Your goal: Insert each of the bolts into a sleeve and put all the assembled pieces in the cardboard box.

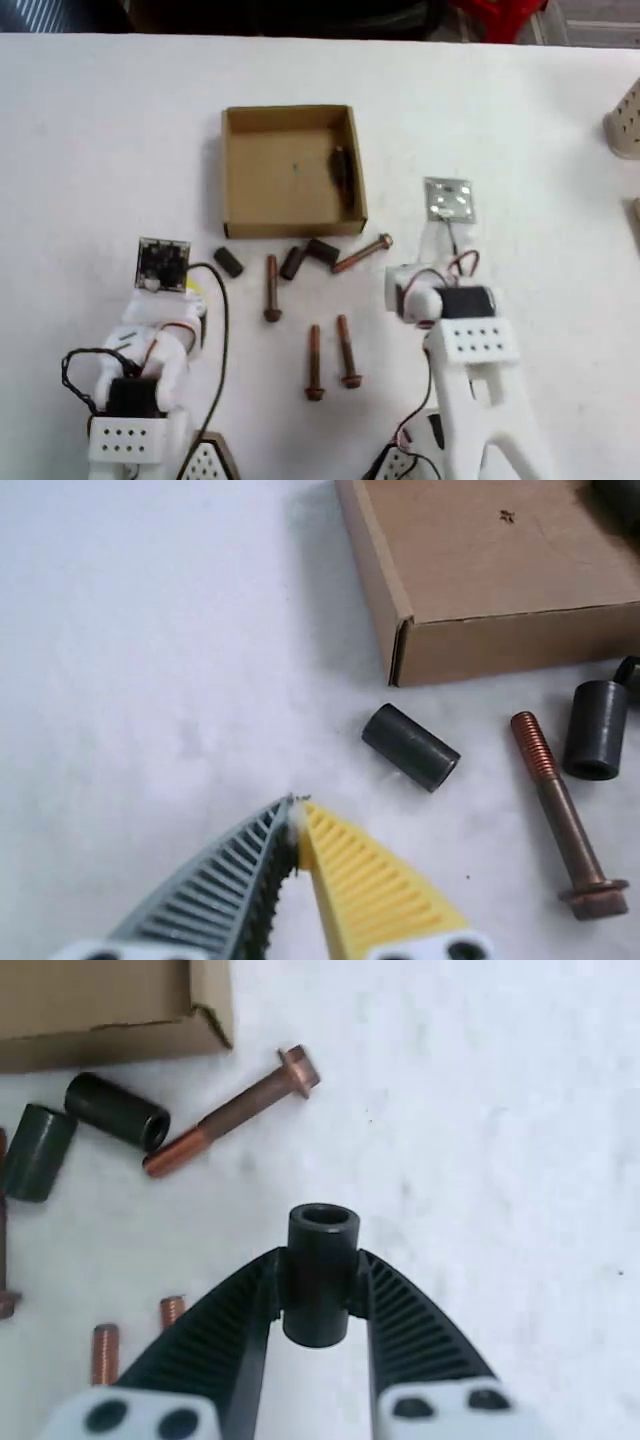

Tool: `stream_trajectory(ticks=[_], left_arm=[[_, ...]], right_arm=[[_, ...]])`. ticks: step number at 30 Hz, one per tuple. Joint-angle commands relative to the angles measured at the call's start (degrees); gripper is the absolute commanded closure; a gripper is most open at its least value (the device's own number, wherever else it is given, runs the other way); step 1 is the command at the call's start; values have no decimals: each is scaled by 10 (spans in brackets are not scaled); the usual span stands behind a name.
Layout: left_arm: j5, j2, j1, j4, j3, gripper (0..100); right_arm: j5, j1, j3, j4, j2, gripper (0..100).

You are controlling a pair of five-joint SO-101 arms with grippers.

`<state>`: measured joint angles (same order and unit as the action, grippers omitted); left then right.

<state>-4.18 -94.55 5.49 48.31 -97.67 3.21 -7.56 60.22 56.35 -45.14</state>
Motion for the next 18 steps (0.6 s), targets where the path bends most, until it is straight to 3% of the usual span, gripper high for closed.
stream_trajectory(ticks=[1, 5, 15, 18], left_arm=[[-14, -6, -9, 32, 21, 976], [-49, -6, -9, 54, 30, 976], [-48, -3, -13, 54, 84, 976], [-48, -2, -44, 62, 112, 976]], right_arm=[[-8, 39, 30, -62, -60, 981], [-4, 22, 67, -96, -118, 981], [-3, -16, 211, -175, -329, 981], [-6, -19, 254, -181, -400, 981]])
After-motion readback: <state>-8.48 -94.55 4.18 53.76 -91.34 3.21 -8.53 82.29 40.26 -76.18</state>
